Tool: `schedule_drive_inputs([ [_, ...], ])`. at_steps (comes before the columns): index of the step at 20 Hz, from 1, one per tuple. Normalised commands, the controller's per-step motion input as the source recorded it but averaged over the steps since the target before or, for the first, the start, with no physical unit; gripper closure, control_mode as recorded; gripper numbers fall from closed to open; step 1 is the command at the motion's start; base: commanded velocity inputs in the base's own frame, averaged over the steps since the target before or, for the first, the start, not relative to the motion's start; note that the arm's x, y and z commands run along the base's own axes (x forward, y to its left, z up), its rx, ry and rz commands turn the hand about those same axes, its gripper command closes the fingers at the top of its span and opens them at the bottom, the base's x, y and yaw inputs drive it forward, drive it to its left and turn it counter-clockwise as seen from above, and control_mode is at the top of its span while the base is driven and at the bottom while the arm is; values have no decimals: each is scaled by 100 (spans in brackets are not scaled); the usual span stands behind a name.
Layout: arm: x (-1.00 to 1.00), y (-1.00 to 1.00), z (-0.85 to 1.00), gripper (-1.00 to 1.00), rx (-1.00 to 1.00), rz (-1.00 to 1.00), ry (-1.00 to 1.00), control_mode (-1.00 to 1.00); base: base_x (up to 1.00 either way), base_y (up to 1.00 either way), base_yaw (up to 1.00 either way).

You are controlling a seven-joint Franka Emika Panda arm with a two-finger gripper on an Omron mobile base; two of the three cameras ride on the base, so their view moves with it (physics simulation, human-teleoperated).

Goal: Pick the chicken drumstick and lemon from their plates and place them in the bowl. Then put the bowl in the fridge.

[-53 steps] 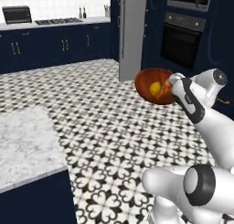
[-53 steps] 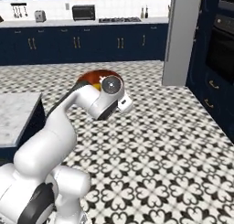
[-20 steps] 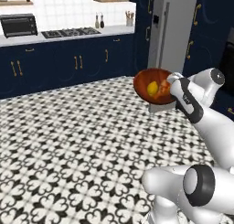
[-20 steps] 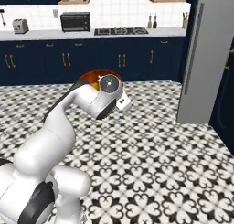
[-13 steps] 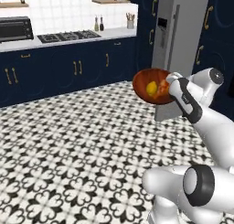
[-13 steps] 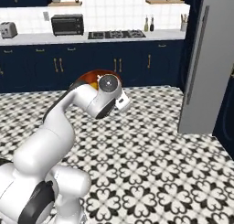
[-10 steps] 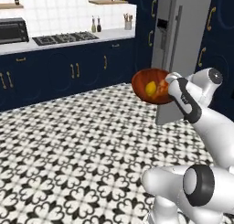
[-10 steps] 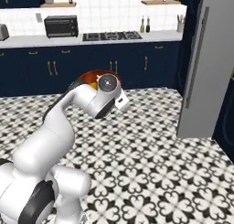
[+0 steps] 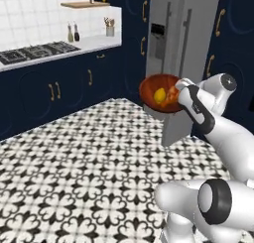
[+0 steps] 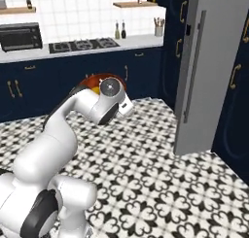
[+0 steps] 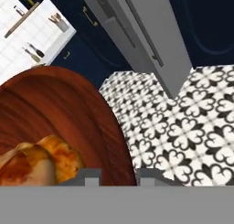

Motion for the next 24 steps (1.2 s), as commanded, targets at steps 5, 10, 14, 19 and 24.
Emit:
schedule_drive_inputs([
  [5,0,0,0,100,0,0,0,100,100,95,-41],
  [10,0,0,0,100,0,0,0,100,100,98,-41],
  [14,0,0,0,100,0,0,0,100,100,100,-43],
  [19,0,0,0,100,0,0,0,100,100,100,-43],
  [24,0,0,0,100,0,0,0,100,100,100,-43],
])
